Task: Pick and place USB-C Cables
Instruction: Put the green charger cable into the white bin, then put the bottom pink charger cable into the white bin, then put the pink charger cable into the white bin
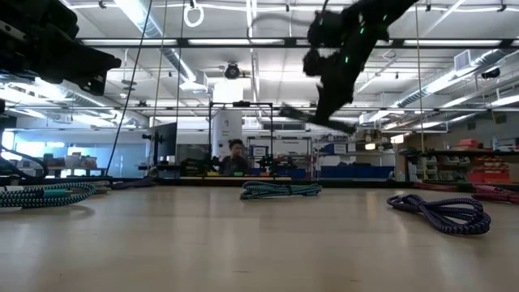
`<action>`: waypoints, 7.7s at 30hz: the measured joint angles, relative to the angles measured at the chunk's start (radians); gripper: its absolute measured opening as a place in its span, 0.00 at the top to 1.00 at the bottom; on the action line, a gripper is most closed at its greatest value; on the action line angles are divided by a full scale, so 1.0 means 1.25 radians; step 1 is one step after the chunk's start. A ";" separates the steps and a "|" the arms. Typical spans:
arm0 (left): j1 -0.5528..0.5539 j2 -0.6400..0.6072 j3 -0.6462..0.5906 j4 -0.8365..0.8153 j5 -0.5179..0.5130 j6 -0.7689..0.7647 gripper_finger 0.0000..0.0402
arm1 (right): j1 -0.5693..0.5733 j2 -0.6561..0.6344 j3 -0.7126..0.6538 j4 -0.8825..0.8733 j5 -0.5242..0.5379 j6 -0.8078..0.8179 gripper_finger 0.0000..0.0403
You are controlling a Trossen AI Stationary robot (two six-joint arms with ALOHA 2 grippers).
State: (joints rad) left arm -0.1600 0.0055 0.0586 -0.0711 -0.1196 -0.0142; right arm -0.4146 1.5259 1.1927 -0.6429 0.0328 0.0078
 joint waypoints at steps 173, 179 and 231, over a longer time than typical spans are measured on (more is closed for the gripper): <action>0.000 0.000 0.000 0.000 0.000 0.000 0.92 | 1.158 -0.209 -0.135 -0.246 0.050 1.794 0.94; 0.000 0.000 0.000 0.000 0.000 0.000 0.92 | 1.178 -0.112 -0.135 -0.301 -0.082 1.818 0.94; 0.000 0.000 0.000 0.000 0.000 0.000 0.92 | 1.102 -0.264 -0.301 -0.045 -0.152 1.793 0.70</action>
State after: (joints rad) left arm -0.1602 0.0055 0.0582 -0.0711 -0.1192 -0.0143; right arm 0.9635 1.1963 0.8165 -0.6989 -0.1571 2.2487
